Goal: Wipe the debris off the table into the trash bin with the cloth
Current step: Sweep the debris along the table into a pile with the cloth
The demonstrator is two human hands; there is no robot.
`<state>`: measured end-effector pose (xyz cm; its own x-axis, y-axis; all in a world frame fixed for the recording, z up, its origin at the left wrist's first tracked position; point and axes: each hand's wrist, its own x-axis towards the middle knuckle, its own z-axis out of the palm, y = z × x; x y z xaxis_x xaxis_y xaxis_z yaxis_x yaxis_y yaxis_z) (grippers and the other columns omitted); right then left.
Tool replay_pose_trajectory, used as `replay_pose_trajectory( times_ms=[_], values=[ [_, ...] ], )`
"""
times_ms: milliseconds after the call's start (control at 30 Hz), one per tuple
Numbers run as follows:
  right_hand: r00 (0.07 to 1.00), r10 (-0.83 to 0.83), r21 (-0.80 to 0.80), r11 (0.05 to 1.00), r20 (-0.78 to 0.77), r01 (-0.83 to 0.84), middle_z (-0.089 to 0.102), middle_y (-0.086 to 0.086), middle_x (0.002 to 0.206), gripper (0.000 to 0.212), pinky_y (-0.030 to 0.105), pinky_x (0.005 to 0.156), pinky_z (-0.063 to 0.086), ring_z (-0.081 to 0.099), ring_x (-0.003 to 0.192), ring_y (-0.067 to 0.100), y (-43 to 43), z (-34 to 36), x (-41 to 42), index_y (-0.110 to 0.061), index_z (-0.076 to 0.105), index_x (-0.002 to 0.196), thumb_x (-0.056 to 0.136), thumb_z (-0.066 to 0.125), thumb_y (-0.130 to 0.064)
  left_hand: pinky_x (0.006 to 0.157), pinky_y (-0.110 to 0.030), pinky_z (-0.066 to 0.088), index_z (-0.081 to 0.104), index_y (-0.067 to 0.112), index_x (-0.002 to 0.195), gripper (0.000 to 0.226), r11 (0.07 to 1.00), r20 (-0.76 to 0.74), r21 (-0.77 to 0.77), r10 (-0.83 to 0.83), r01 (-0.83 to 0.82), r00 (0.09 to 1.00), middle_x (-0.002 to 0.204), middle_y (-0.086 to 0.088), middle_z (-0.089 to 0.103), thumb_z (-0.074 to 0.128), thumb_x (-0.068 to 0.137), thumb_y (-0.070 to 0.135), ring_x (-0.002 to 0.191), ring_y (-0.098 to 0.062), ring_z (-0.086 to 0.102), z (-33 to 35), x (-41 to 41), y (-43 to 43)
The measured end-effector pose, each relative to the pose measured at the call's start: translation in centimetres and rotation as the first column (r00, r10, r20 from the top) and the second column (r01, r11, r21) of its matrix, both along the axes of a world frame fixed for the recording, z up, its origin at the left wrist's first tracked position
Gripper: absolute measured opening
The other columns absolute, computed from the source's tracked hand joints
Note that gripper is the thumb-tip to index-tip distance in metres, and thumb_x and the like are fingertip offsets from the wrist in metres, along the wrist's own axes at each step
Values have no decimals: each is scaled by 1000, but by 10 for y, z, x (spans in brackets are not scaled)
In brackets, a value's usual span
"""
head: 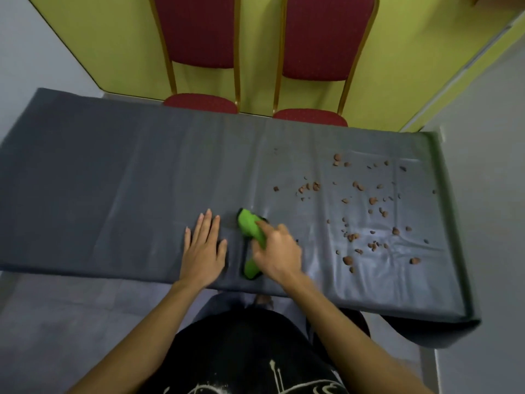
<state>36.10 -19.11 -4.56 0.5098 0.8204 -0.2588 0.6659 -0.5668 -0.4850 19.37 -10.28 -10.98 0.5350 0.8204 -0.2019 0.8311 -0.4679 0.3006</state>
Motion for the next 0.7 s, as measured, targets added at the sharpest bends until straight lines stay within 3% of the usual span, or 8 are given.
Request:
replay_pose_trajectory(
  times_ms=[67,133,233,400,467,567,700],
  values=[
    [979,170,-32,985,112,-167,51,12,109,53,41,70,49,60,90,36,6,-7,-29,-23,46,137,85,55,-28,124,-46,0,13,18,157,71,1000,3,-4,13,-13,1000,165,2,0,10,93,47,152,-13,-5,0,2,-3],
    [963,205,-28,979,175,-203,54,11,96,53,36,57,47,61,74,34,10,-16,-33,-17,55,128,76,62,-22,124,-46,0,13,18,157,70,1000,7,-3,10,-10,1000,166,2,0,10,93,47,152,-13,-6,0,1,-2],
    [957,165,-33,986,239,-161,55,9,89,50,34,51,46,58,57,34,9,-16,-2,-28,63,123,73,65,-22,123,-46,1,14,18,157,72,1000,9,-13,-16,16,1000,166,1,2,12,93,51,152,-14,-4,-1,-3,3],
    [953,-201,-69,973,226,222,49,13,113,50,41,71,51,62,81,39,3,-14,84,-32,48,138,89,54,-24,123,-42,-6,9,19,157,70,995,36,-76,-68,70,997,165,3,-5,18,94,49,151,-11,-11,7,-5,6],
    [921,-332,-46,937,204,348,48,15,116,52,42,73,50,61,86,40,1,-12,108,-30,48,140,89,55,-24,123,-42,-5,24,15,154,66,996,100,-71,-41,48,994,165,0,7,30,93,39,152,-12,-2,12,-5,7],
    [918,-369,-47,924,143,379,50,15,118,54,44,79,51,59,95,40,7,-7,110,-25,50,140,87,57,-25,125,-44,3,48,10,142,55,1000,191,-17,-2,5,982,160,-7,30,39,90,24,151,-17,18,17,1,18],
    [962,-265,12,964,66,265,51,12,117,51,45,81,52,60,98,37,35,2,50,-27,51,136,86,59,-29,123,-49,9,50,9,140,58,998,233,58,-25,12,972,157,-11,34,46,82,14,150,-25,23,20,29,48]
  ],
)
